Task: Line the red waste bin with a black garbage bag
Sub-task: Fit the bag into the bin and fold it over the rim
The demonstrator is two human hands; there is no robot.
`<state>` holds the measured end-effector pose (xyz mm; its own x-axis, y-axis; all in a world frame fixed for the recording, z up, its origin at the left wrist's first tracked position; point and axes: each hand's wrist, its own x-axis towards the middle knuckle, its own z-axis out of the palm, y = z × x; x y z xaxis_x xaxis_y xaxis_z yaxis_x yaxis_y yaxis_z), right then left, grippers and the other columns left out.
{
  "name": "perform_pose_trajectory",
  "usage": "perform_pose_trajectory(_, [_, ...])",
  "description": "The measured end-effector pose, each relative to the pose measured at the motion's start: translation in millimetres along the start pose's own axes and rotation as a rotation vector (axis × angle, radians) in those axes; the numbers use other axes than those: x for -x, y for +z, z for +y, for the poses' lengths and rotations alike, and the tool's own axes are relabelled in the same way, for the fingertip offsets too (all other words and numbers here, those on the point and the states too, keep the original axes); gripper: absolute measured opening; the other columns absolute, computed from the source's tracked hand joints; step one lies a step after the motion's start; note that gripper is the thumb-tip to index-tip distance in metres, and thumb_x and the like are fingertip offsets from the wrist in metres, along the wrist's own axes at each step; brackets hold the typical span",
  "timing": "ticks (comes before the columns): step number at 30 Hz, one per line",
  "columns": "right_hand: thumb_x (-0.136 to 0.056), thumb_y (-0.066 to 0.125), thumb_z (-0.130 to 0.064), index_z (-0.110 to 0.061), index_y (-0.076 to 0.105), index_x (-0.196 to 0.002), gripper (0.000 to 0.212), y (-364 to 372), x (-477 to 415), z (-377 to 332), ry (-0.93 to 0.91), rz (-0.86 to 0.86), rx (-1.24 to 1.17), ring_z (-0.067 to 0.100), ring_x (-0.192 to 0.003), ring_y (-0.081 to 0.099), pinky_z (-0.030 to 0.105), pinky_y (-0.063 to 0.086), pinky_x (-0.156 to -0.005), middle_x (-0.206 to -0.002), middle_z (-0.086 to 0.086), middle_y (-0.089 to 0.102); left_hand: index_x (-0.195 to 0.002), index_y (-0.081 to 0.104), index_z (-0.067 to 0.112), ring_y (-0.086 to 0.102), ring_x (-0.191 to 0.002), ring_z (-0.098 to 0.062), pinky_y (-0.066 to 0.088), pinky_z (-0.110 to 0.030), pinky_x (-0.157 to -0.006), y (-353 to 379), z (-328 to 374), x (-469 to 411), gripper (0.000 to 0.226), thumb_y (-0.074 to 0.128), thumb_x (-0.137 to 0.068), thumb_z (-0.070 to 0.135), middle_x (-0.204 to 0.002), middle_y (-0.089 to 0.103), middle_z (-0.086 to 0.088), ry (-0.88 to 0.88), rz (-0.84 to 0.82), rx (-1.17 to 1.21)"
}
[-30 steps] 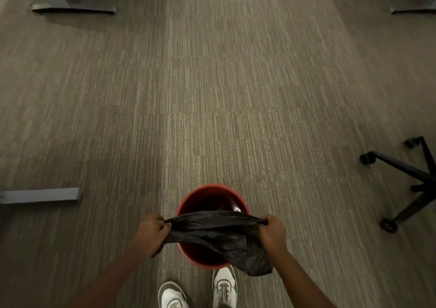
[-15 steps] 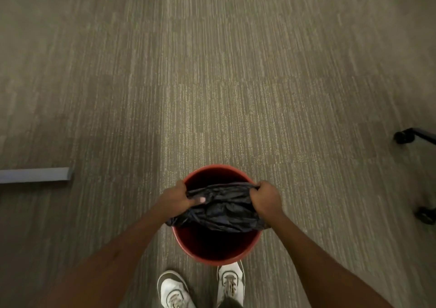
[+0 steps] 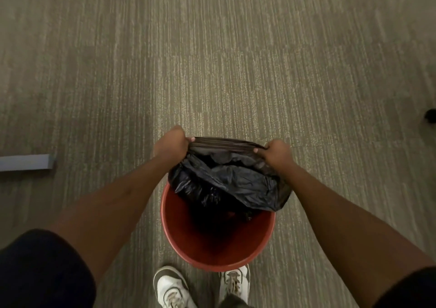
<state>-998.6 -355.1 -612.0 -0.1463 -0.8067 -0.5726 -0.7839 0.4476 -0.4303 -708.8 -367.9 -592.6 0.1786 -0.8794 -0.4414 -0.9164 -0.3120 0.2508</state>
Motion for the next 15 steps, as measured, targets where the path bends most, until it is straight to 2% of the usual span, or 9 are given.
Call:
perform_pose_trajectory(4, [-0.068, 0.079, -0.042, -0.008, 0.047, -0.058, 0.048, 15.1, -12.6, 8.5, 0.161, -0.083, 0.075, 0.022, -0.055, 0.051, 0.028, 0.036, -0.047, -0.059, 0.008, 0.050, -0.072, 0.044, 0.015, 0.053, -0.071, -0.026, 0.039, -0.032, -0.058, 11.1, -7.7, -11.2, 0.043, 0.064, -0.081, 0.052, -0.067, 0.048, -0.002, -0.008, -0.116, -0.075])
perform_pose_trajectory(6, [-0.068, 0.079, -0.039, -0.004, 0.056, -0.081, 0.044, 20.1, -11.1, 14.4, 0.210, -0.159, 0.146, 0.027, -0.073, 0.057, 0.031, 0.045, -0.060, -0.082, 0.014, 0.060, -0.065, 0.044, 0.013, 0.055, -0.069, -0.027, 0.037, -0.030, -0.054, 12.3, -17.7, -11.8, 0.049, 0.066, -0.078, 0.056, -0.065, 0.051, -0.006, -0.023, -0.214, -0.094])
perform_pose_trajectory(8, [-0.074, 0.072, -0.030, 0.001, 0.058, -0.110, 0.050, 24.2, -7.8, 20.7, 0.251, -0.231, 0.179, 0.034, -0.094, 0.061, 0.033, 0.048, -0.070, -0.109, 0.021, 0.063, -0.064, 0.052, 0.006, 0.058, -0.070, -0.031, 0.039, -0.031, -0.055, 14.7, -27.8, -9.0, 0.054, 0.063, -0.081, 0.056, -0.067, 0.057, -0.013, -0.042, -0.301, -0.096])
perform_pose_trajectory(11, [-0.082, 0.065, -0.022, 0.007, 0.049, -0.127, 0.056, 23.8, 2.1, 21.2, 0.335, -0.349, 0.085, 0.038, -0.110, 0.059, 0.034, 0.047, -0.074, -0.128, 0.025, 0.056, -0.084, 0.061, -0.005, 0.063, -0.083, -0.036, 0.049, -0.039, -0.072, 19.4, -38.6, -1.4, 0.064, 0.054, -0.085, 0.059, -0.087, 0.065, -0.025, -0.137, -0.360, 0.032])
perform_pose_trajectory(13, [-0.082, 0.067, -0.025, 0.008, 0.046, -0.128, 0.061, 18.6, 11.9, 20.7, 0.427, -0.392, -0.117, 0.039, -0.105, 0.061, 0.039, 0.053, -0.076, -0.126, 0.025, 0.057, -0.100, 0.060, -0.008, 0.064, -0.094, -0.039, 0.051, -0.043, -0.081, 19.0, -42.5, 6.1, 0.077, 0.048, -0.084, 0.066, -0.102, 0.065, -0.028, -0.252, -0.374, 0.188])
perform_pose_trajectory(15, [-0.080, 0.070, -0.040, 0.008, 0.044, -0.130, 0.074, 12.0, 25.6, 21.4, 0.479, -0.335, -0.337, 0.037, -0.096, 0.063, 0.045, 0.056, -0.077, -0.119, 0.021, 0.059, -0.123, 0.050, -0.005, 0.057, -0.111, -0.043, 0.048, -0.049, -0.093, 14.5, -43.0, 18.0, 0.091, 0.040, -0.081, 0.075, -0.124, 0.057, -0.030, -0.344, -0.306, 0.193])
